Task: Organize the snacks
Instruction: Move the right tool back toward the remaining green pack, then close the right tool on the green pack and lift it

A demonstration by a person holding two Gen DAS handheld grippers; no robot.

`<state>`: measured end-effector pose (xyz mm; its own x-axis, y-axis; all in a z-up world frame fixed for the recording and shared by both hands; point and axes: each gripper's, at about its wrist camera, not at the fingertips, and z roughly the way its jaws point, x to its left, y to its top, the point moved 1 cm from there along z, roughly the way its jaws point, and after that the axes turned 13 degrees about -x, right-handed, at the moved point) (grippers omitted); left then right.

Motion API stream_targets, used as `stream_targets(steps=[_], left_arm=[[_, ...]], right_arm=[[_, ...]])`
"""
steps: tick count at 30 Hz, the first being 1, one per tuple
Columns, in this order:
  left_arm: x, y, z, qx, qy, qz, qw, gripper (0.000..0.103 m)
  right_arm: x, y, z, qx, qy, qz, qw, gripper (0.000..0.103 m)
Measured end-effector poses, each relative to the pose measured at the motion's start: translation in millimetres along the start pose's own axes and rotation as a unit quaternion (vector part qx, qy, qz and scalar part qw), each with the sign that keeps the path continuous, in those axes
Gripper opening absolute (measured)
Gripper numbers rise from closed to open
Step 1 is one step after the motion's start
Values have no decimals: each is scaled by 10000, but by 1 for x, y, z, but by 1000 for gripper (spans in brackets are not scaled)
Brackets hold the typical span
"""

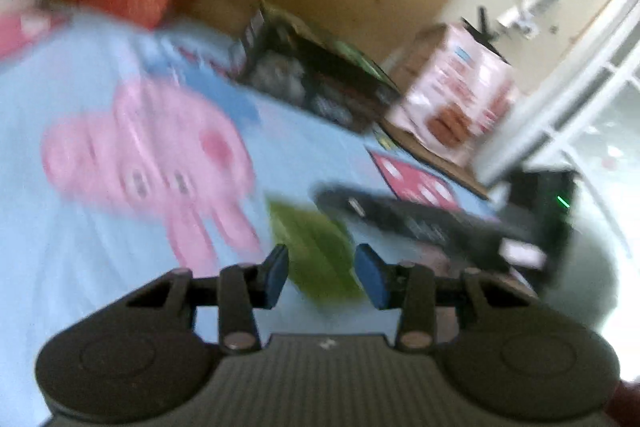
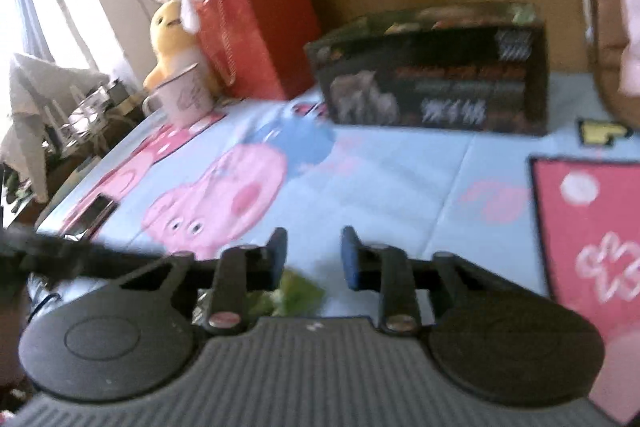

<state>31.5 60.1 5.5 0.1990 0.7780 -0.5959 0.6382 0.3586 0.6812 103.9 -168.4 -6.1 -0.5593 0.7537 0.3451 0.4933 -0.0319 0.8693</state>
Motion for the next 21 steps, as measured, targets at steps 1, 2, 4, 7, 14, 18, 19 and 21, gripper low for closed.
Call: stream_targets(steps=[1, 2, 4, 7, 14, 18, 19, 21], left_arm=[[-3, -7, 4, 114, -90, -77, 9999, 33], [-5, -13, 7, 203, -92, -75, 9997, 32], [-6, -22, 13, 249, 184, 6, 9995, 26], [-5, -21, 11, 88, 345, 25, 9994, 25], [5, -18, -9, -110, 586, -19, 9982, 30], [19, -11, -26, -307, 894, -132, 9954, 35], [21, -9, -29, -343, 903, -188, 9951, 38], [21, -6, -30, -382, 852, -246, 9953, 45]], right_arm=[[2, 0, 1, 28, 3, -24, 10000, 28], [6, -2, -2, 80, 19, -42, 10000, 23], [16, -5, -7, 82, 29, -101, 9999, 22], [30, -15, -24, 124, 146, 36, 9998, 20], [65, -58, -73, 171, 641, 107, 9977, 22], [84, -68, -94, 34, 545, -662, 9963, 32], [84, -67, -94, 50, 494, -698, 9963, 33], [78, -60, -89, 112, 450, -488, 9977, 33]])
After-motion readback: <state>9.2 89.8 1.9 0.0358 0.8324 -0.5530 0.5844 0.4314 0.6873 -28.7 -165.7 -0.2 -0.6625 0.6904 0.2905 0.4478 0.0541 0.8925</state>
